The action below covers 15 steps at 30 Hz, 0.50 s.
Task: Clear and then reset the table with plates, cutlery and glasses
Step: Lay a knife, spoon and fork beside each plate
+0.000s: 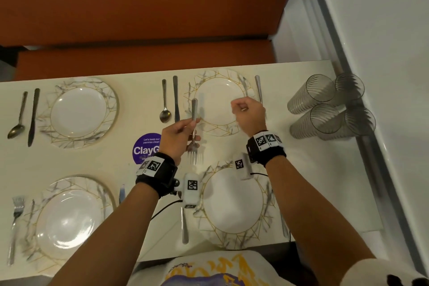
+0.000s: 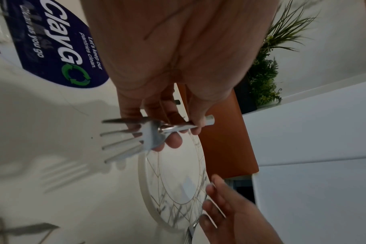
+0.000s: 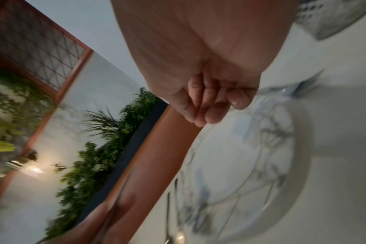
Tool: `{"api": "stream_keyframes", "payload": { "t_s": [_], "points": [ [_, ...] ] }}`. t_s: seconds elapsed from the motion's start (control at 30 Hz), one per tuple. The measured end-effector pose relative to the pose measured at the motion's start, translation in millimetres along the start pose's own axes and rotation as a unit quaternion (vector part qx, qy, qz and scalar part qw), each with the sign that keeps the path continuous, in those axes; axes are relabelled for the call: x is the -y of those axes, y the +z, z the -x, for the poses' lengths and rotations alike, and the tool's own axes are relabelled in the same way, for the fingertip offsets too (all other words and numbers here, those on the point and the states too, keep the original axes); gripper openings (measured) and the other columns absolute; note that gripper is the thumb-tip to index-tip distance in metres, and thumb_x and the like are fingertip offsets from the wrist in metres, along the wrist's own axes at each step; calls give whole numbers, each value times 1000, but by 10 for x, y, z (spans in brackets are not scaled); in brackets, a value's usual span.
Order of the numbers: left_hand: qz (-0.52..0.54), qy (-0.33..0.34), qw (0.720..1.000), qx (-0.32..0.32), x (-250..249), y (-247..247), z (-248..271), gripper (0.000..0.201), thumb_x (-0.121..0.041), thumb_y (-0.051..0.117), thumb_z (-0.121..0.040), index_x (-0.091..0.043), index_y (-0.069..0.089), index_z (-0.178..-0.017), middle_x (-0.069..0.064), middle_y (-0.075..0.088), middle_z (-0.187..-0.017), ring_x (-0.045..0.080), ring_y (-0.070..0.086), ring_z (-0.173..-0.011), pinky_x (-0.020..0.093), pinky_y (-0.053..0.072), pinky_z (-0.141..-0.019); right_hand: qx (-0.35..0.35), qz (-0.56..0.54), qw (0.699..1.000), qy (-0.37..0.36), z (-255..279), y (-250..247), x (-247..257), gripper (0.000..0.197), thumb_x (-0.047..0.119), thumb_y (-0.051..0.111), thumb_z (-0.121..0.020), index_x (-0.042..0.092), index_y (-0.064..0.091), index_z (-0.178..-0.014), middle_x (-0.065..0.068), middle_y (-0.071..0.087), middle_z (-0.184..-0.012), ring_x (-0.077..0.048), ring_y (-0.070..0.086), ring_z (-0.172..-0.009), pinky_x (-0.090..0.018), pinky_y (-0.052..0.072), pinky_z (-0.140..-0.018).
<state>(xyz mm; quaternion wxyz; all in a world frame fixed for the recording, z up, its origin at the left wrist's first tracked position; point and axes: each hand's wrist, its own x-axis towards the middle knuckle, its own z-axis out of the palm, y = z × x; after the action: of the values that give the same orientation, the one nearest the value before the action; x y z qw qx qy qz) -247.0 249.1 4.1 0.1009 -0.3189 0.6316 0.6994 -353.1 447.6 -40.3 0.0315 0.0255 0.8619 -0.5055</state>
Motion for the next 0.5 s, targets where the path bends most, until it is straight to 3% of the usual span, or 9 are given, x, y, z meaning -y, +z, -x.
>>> {"api": "stream_keyframes", "payload": {
  "t_s": [0.1,0.2,0.33,0.5],
  "points": [
    [11,0,1000,-11,51,-174,58,22,-21,66,-100,-10,76,-116,2,70,-80,20,67,-76,31,58,-61,122,-40,991,42,286,359,241,18,30,68,-92,14,76,-96,3,74,-80,-9,65,-67,-28,57,-68],
    [19,4,999,-27,85,-422,84,21,-22,74,-95,-7,77,-109,4,71,-77,21,67,-73,29,56,-58,202,-54,977,42,561,700,498,23,36,66,-95,15,76,-95,2,74,-80,-9,63,-62,-22,51,-61],
    [43,-8,998,-38,114,-762,110,24,-25,80,-89,-4,76,-101,10,73,-76,20,66,-62,29,54,-54,188,-76,979,38,774,1066,779,14,23,68,-94,12,74,-89,3,74,-80,-7,63,-61,-21,51,-60],
    [43,-6,999,-12,180,-1346,120,9,-14,74,-93,-6,74,-96,10,76,-83,21,72,-74,32,60,-63,151,-84,982,76,927,1593,1073,15,23,65,-94,22,71,-80,4,74,-77,-11,64,-65,-36,57,-76]
  ]
}}
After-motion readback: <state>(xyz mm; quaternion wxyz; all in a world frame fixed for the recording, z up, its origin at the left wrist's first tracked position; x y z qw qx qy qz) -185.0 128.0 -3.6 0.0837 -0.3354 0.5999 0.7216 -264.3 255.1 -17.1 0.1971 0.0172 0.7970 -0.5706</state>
